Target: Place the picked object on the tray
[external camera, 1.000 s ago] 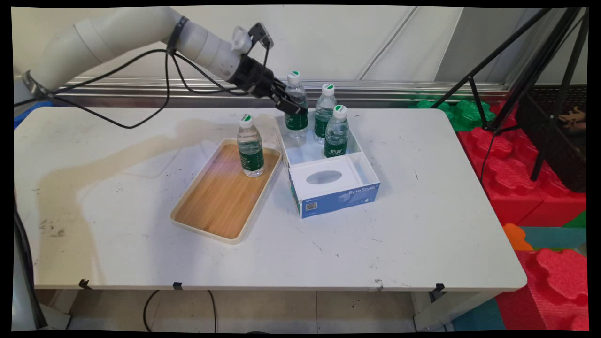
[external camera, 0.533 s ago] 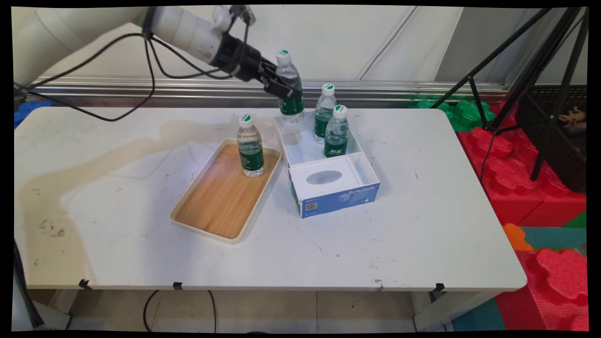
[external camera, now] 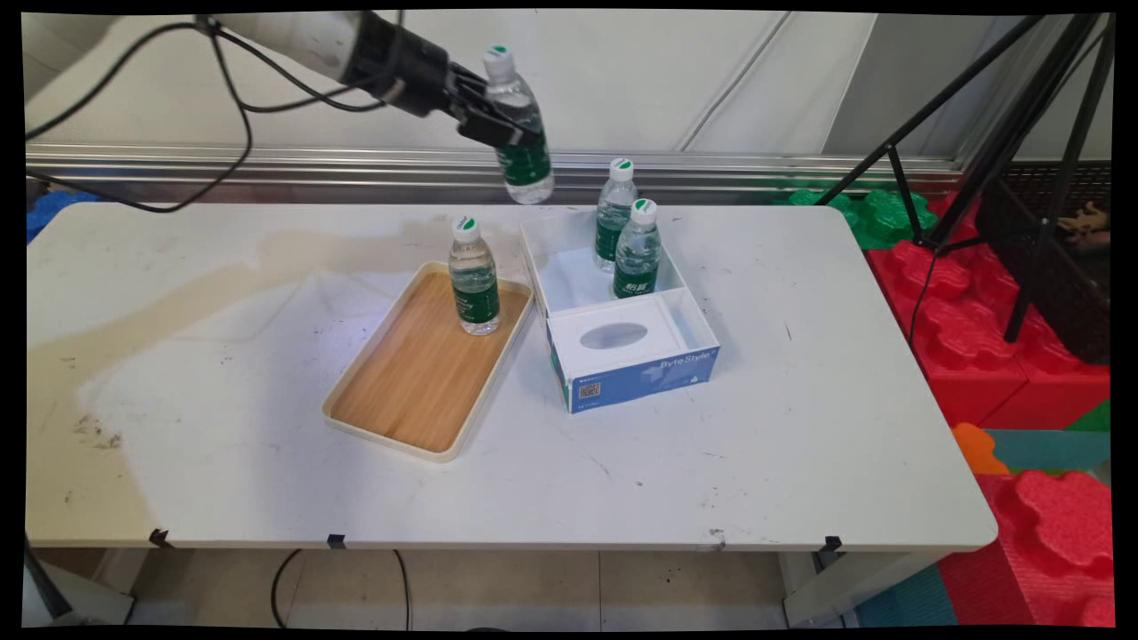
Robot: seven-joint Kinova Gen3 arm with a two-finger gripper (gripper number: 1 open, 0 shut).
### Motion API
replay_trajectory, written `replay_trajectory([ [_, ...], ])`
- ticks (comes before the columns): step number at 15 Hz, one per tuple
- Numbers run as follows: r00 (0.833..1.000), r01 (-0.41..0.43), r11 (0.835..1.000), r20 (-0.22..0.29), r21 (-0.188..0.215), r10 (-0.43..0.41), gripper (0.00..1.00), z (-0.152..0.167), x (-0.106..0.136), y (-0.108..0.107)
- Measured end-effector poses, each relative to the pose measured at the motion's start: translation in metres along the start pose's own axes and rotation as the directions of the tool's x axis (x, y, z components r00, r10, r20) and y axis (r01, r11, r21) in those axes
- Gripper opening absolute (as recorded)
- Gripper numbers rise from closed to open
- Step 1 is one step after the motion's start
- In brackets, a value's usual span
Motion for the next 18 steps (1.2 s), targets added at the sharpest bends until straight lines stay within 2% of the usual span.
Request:
replay_trajectory([
  [9,0.999,-0.031,1.0,0.013,-0.006,0.031,0.0,-0.075,-0.006,0.009],
  [13,0.999,-0.033,0.999,0.043,0.0,0.033,0.0,-0.103,-0.015,0.012],
  [18,0.993,-0.04,0.999,0.109,-0.002,0.04,0.0,-0.13,-0.038,0.013],
])
